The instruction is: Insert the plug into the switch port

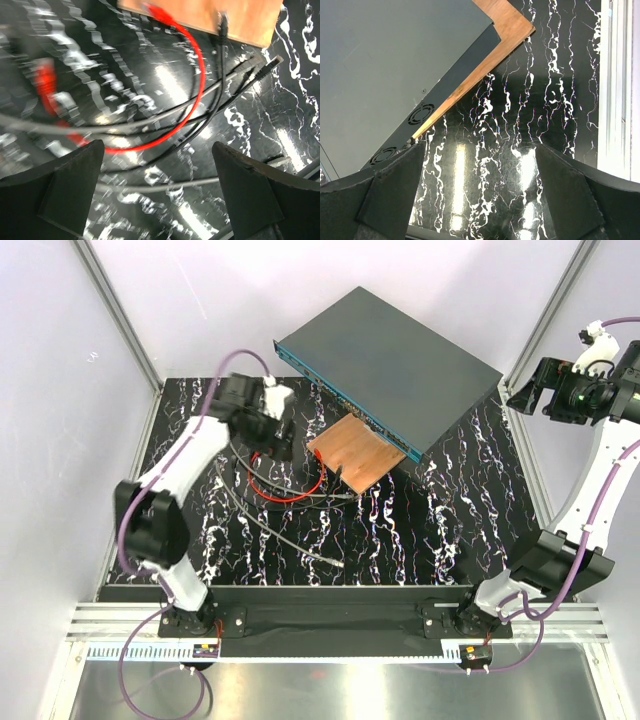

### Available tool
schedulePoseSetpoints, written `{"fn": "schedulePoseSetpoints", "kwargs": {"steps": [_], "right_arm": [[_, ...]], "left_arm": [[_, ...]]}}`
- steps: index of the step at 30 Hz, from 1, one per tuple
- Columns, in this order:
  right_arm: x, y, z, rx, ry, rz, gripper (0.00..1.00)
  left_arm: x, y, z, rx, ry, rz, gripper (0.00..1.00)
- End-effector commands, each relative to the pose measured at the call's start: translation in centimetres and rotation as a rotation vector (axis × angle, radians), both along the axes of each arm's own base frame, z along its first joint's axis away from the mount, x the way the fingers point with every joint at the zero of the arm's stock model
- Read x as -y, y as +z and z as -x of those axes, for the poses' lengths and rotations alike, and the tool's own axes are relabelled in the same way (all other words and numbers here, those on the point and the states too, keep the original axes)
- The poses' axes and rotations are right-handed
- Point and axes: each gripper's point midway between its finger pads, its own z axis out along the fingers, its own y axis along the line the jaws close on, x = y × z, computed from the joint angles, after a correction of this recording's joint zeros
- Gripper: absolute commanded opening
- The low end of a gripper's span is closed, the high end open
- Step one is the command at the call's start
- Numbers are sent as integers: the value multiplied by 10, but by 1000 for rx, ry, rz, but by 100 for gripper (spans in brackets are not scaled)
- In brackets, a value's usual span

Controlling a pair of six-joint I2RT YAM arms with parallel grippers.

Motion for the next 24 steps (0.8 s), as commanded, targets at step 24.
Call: {"fn": "schedulePoseSetpoints", "kwargs": {"steps": [24], "right_arm": [[4, 16, -6, -15, -9, -7, 100]], "left_arm": [[123, -124, -11, -252, -58, 221, 53]]}}
